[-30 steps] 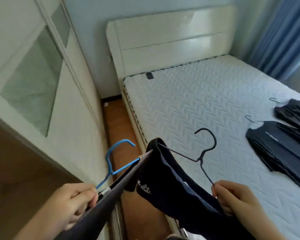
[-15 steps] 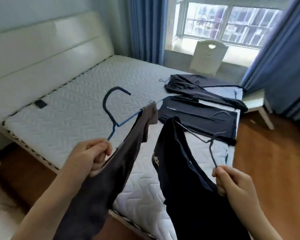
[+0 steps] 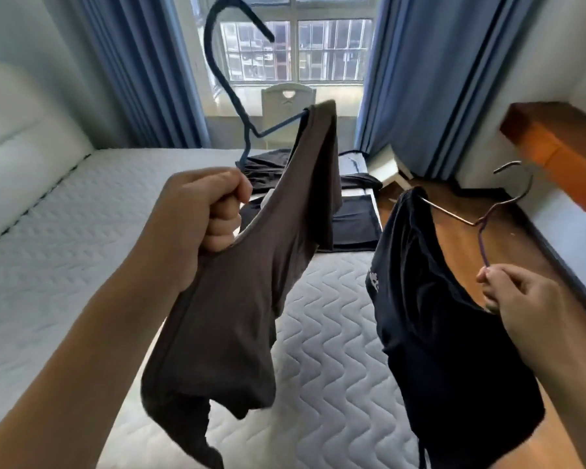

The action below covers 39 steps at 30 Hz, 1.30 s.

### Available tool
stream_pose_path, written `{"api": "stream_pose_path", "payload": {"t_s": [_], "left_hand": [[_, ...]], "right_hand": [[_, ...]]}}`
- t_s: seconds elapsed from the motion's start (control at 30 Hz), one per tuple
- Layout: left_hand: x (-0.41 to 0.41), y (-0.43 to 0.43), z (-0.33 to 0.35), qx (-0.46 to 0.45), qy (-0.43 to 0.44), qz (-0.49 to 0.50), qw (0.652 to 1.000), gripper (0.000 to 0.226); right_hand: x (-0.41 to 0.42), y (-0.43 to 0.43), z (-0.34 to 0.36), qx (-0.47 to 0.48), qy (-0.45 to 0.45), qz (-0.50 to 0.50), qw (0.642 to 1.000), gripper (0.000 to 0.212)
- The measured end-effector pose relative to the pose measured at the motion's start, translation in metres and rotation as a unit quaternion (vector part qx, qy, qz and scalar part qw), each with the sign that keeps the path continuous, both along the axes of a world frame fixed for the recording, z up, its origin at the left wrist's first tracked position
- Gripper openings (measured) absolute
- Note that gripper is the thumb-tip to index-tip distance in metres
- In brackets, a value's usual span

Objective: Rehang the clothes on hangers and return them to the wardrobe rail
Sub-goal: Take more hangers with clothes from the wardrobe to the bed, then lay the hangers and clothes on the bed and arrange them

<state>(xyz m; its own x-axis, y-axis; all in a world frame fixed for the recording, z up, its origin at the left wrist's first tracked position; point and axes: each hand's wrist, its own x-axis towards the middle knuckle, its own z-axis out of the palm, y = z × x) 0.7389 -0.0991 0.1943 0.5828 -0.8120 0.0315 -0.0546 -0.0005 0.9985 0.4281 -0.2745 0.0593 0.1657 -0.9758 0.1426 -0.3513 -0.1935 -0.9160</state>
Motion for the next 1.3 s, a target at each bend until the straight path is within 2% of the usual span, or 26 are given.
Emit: {"api": "stream_pose_path", "payload": {"t_s": [0.23,0.33,0.47,0.73,0.87,1.0,1.17,1.3], "left_hand": [[0.033,-0.028,0.019,-0.080,0.094,-0.065,0.990,0.034],[0.054,-0.037,0.007,-0.096,0.132,-0.043,0.986,0.032],[0.096,-0.045,-0.033,-0.081,0.148,0.038,0.985,0.029],[0.221,-0.017,-0.184,-0.004,0.183,0.191,0.964,0.024],[0.296,0.021,-0.268,0.023,0.202,0.234,0.951,0.023],[0.384,0.071,-0.351,0.064,0.203,0.273,0.938,0.027],[0.505,0.137,-0.456,0.128,0.149,0.347,0.917,0.026],[0.593,0.194,-0.542,0.196,0.079,0.410,0.887,0.025]], "right_hand": [[0.021,0.003,0.014,-0.015,0.023,-0.119,0.993,0.029],[0.035,-0.003,0.010,-0.021,0.031,-0.131,0.991,0.027],[0.063,-0.023,-0.014,-0.037,0.058,-0.113,0.991,0.027],[0.195,-0.022,-0.124,-0.012,0.138,-0.048,0.989,0.030],[0.298,0.018,-0.185,0.012,0.121,0.001,0.993,0.035],[0.400,0.065,-0.259,0.065,0.102,0.020,0.993,0.028],[0.514,0.111,-0.345,0.095,0.103,0.033,0.990,0.030],[0.575,0.143,-0.384,0.099,0.083,0.033,0.991,0.028]]}}
